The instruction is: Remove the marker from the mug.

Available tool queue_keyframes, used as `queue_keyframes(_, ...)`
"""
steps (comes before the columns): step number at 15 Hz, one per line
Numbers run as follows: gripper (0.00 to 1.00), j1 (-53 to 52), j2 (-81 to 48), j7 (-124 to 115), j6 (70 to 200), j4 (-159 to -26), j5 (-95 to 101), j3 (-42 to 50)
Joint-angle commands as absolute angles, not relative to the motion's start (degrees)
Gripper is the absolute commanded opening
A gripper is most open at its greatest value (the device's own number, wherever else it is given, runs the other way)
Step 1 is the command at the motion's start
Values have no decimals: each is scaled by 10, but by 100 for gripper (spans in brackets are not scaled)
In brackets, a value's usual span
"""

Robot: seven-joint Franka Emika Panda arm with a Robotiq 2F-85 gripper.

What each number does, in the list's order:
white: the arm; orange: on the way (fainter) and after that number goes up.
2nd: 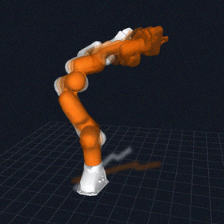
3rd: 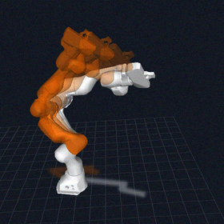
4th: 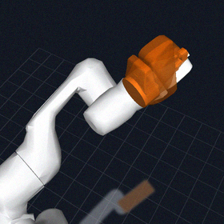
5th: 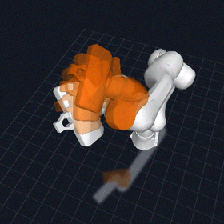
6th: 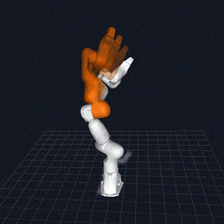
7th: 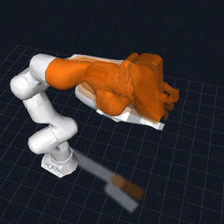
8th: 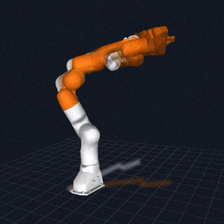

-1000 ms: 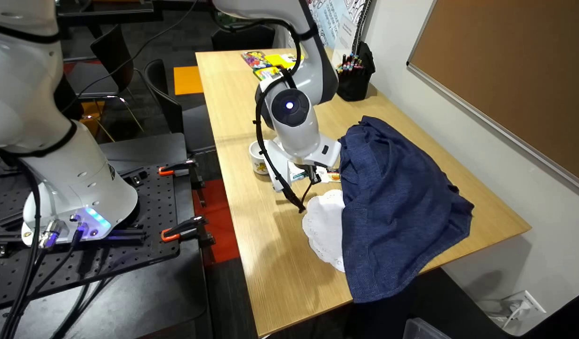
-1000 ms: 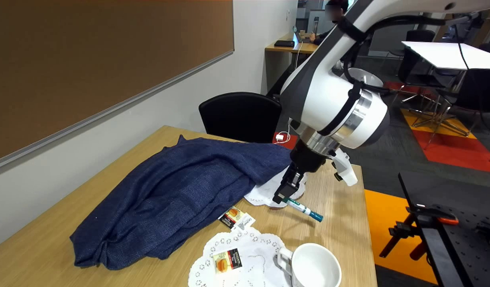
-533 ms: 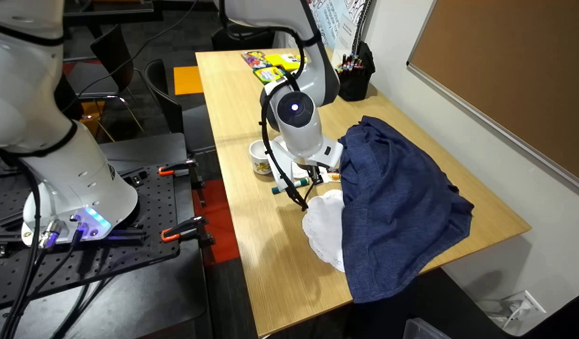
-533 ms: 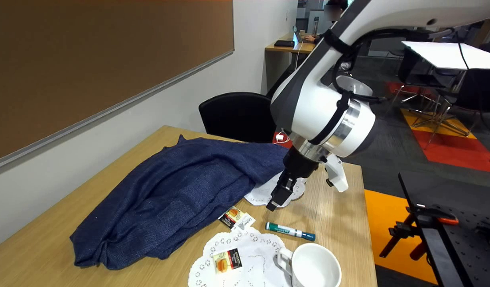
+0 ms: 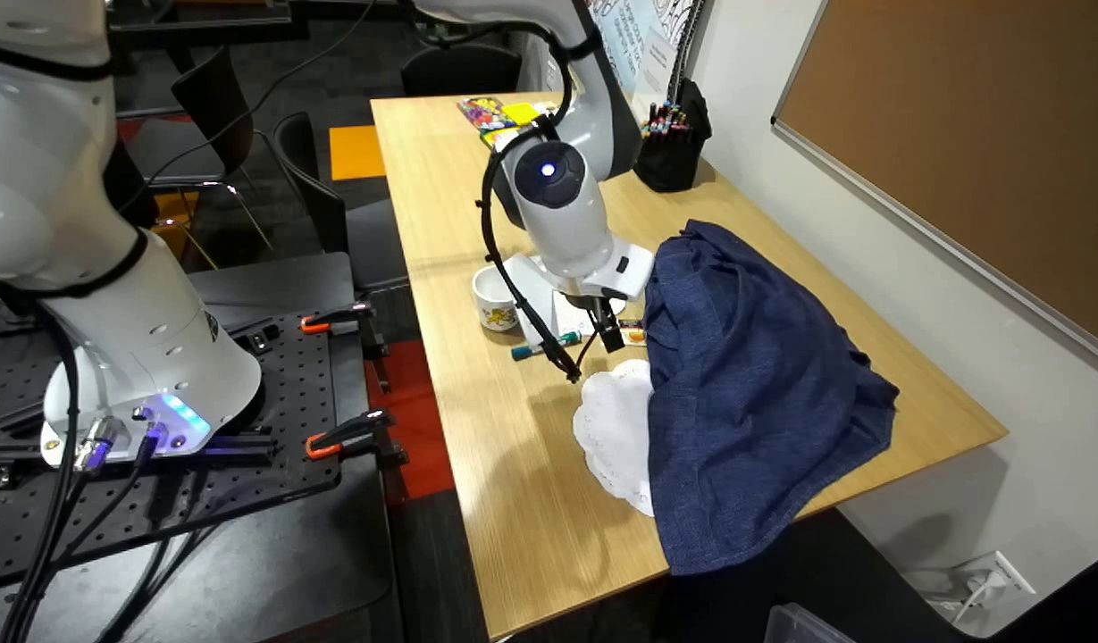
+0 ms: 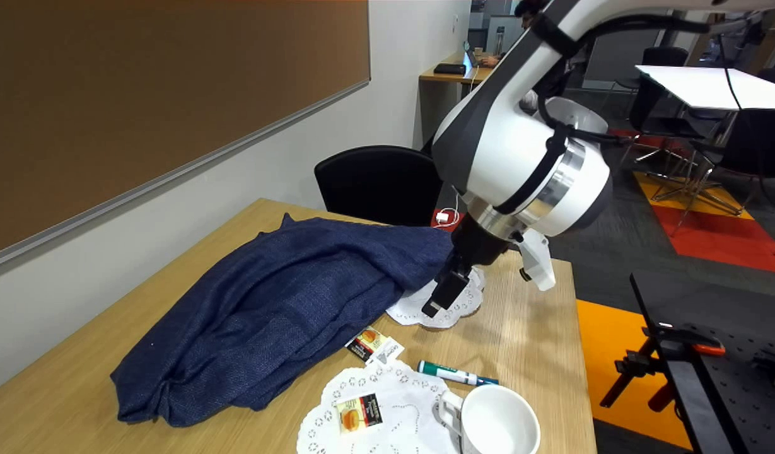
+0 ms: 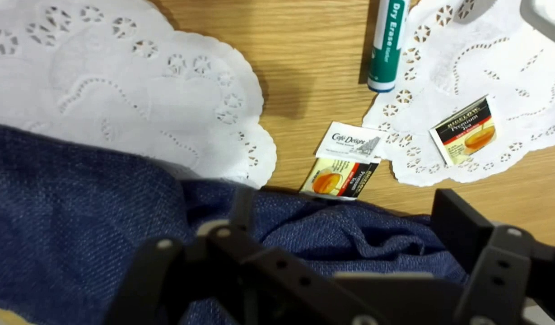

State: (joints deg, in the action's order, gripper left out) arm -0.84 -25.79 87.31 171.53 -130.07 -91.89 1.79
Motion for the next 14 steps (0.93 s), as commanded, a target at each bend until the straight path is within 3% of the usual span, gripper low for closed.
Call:
queue_keyframes(1, 100, -16, -159, 877, 1734, -1371, -936, 14)
queue_keyframes(12, 100, -20, 55, 932, 1714, -1494, -986, 13)
queue_keyframes(14, 100, -19, 21, 916, 1718, -1473, -971, 17)
